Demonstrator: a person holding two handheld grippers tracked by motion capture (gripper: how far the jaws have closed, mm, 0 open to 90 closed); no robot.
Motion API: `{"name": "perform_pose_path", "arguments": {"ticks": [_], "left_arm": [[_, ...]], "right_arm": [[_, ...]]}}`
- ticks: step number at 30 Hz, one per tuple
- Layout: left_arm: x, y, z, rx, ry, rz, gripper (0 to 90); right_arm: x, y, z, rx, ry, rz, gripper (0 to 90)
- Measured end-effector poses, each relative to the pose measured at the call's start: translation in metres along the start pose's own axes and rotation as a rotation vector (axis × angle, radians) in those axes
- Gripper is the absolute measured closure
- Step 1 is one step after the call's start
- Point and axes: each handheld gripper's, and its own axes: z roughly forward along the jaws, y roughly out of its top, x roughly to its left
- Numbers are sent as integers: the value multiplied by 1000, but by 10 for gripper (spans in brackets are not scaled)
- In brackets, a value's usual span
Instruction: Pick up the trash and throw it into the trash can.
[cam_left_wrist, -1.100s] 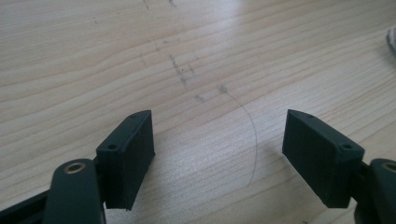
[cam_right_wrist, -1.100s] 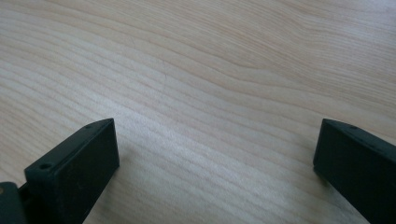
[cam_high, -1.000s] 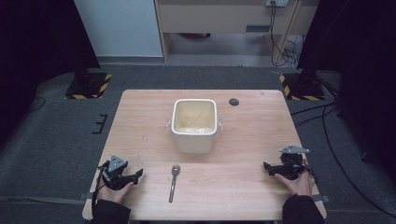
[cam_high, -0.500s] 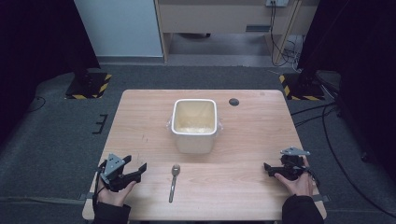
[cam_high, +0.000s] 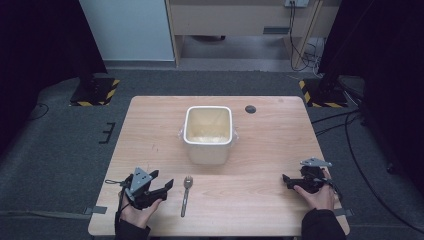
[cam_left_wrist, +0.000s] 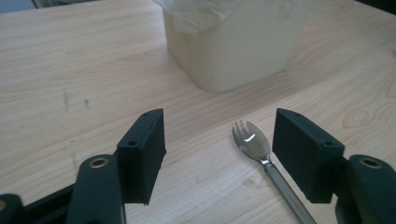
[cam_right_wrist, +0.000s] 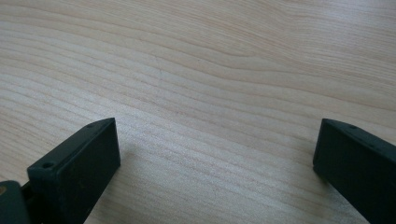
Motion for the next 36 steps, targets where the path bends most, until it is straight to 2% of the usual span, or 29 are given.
{"name": "perform_pose_path", "arguments": {"ticks": [7, 15, 19, 23, 26, 32, 36], "left_arm": [[-15, -6, 20, 42, -23, -1, 386], [-34, -13, 38, 125, -40, 30, 435], [-38, -17, 43, 159, -37, 42, 466], [-39, -21, 46, 188, -41, 37, 512], [-40, -23, 48, 199, -43, 33, 527], [-40, -26, 51, 230, -39, 53, 575], [-38, -27, 51, 228, -39, 61, 620]], "right_arm": [[0, 0, 0, 0, 0, 0, 8], [0, 0, 0, 0, 0, 0, 8], [0, 0, 0, -1, 0, 1, 8], [0, 0, 0, 0, 0, 0, 8], [0, 0, 0, 0, 0, 0, 8], [0, 0, 0, 0, 0, 0, 8], [0, 0, 0, 0, 0, 0, 8]]}}
